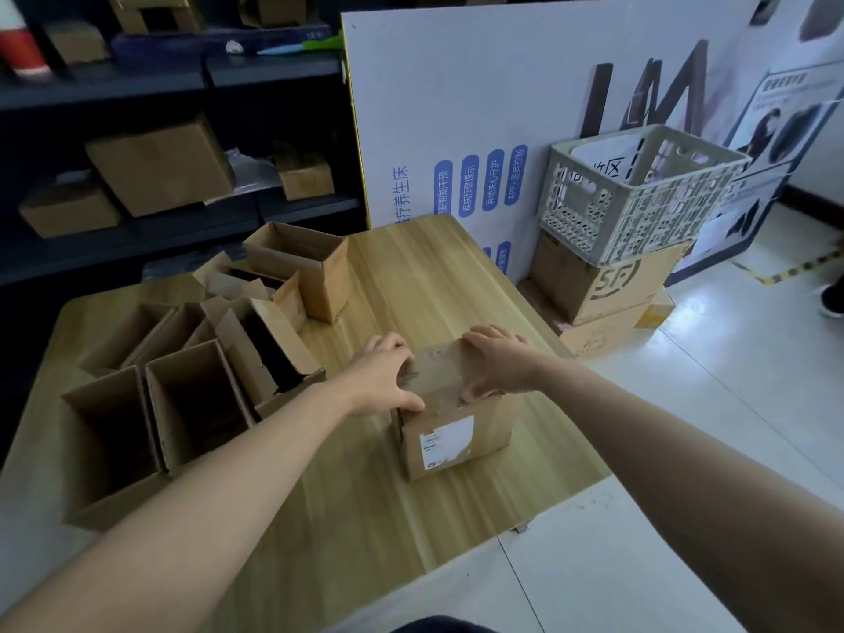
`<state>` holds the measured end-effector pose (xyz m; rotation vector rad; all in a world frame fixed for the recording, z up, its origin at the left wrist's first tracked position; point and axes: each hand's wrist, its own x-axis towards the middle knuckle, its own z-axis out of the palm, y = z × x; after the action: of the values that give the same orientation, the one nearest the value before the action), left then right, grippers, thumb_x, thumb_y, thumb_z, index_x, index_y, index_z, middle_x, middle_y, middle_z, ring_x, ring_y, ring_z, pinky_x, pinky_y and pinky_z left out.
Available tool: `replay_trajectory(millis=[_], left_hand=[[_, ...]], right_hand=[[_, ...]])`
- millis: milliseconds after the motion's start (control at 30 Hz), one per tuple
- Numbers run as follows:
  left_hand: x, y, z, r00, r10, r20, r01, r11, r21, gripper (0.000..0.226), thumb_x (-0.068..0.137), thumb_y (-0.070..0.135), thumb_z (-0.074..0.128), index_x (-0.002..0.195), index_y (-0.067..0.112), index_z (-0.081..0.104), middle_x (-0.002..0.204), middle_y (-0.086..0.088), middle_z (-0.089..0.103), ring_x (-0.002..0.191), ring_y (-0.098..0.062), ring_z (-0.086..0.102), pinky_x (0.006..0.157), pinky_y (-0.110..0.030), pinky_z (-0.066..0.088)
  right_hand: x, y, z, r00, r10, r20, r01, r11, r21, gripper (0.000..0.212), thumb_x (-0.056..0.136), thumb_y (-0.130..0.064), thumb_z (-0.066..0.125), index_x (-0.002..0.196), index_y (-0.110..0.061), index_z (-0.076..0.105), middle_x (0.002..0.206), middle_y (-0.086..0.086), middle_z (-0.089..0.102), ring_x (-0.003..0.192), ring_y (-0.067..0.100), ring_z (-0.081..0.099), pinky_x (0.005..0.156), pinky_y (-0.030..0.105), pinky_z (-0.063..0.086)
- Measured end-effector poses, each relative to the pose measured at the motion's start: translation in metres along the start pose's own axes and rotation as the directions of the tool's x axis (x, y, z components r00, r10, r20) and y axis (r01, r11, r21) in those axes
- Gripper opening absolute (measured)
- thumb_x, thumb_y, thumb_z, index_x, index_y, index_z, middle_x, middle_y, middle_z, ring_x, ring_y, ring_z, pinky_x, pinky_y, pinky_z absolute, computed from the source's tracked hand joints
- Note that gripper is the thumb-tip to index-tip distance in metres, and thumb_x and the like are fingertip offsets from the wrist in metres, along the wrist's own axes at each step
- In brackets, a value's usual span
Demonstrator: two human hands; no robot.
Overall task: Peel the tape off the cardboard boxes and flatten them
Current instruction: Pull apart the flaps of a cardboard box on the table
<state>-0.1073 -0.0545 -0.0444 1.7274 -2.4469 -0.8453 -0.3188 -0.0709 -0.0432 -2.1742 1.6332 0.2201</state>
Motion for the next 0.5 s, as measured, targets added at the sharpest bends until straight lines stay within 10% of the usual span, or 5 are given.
replay_trajectory(millis=[300,500], left_hand=[[0.007,-0.007,0.014,0.999,-0.044,-0.003,0.044,0.999,0.015,0.091,0.057,0.045,0.081,0.129,0.018,0.033,0.128,0.001,0.032,0.124,-0.017,0.029,0.104,-0.031,0.035],[0.009,-0.018,-0.009,0.957,-0.282,0.061,0.268,0.789,-0.553,0.083,0.043,0.06,0.066,0.112,0.017,0.052,0.11,-0.002,0.057,0.099,-0.017,0.056,0.083,-0.033,0.047]], right_hand=[[0.005,0.006,0.001,0.995,-0.001,-0.097,0.01,0.995,0.095,0.092,0.076,-0.057,0.069,0.149,-0.019,0.027,0.155,0.001,0.022,0.141,0.025,0.022,0.115,0.043,0.024],[-0.006,0.028,0.0,0.951,0.216,-0.223,-0.054,0.822,0.567,0.095,0.079,-0.056,0.065,0.151,-0.014,0.019,0.153,0.008,0.03,0.136,0.024,0.036,0.106,0.037,0.037]])
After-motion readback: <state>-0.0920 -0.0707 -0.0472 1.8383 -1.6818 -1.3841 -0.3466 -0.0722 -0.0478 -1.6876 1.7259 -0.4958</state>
